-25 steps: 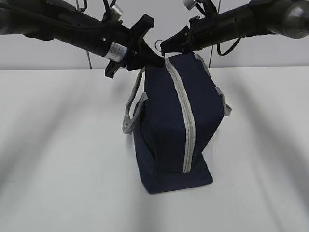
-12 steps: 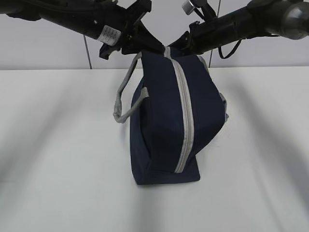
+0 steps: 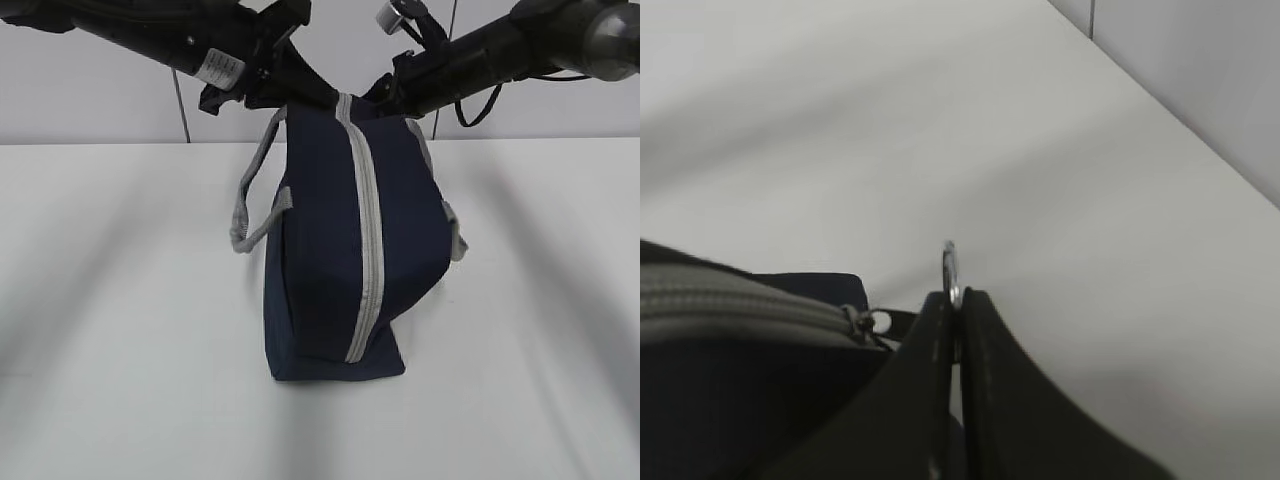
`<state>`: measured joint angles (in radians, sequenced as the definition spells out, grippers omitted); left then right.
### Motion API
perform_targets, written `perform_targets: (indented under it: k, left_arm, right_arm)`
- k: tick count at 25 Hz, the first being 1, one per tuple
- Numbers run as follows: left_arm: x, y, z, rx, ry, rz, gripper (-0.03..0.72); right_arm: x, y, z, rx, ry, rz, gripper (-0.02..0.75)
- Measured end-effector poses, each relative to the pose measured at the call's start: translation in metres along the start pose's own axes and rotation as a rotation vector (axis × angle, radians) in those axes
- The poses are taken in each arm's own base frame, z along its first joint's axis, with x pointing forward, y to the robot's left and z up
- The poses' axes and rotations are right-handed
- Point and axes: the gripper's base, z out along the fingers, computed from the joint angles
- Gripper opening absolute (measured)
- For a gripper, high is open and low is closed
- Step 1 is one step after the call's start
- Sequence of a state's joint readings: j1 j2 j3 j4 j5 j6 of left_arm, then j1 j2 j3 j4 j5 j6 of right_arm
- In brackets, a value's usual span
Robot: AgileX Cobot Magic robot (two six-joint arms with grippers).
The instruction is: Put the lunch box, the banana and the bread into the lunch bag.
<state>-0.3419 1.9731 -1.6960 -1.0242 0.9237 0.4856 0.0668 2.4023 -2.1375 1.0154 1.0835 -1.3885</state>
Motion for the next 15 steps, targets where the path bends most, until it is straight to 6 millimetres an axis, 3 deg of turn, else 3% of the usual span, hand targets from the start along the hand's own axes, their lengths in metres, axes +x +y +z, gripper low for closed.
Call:
perform_targets:
  k: [3, 4, 7, 10, 15]
  left_arm:
    - [0.001, -0.002, -0.003, -0.044, 0.010, 0.054, 0.153]
    - [0.001, -0.003, -0.005, -0.058, 0.011, 0.072, 0.255]
    - [0.000, 0.000, -0.007, -0.089, 0.009, 0.097, 0.459]
    - [-0.001, 0.007, -0.014, -0.101, 0.018, 0.086, 0.515]
    - [-0.003, 0.021, -0.029, -0.129, 0.047, 0.057, 0.512]
  right_arm:
    - [-0.003, -0.002, -0.002, 0.025, 0.008, 0.032, 0.047]
    - [-0.004, -0.004, -0.003, 0.040, 0.014, 0.042, 0.083]
    - [-0.011, -0.005, -0.009, 0.066, 0.023, 0.101, 0.186]
    - [-0.021, -0.003, -0.020, 0.098, 0.031, 0.190, 0.248]
    - [-0.037, 0.004, -0.043, 0.161, 0.080, 0.336, 0.279]
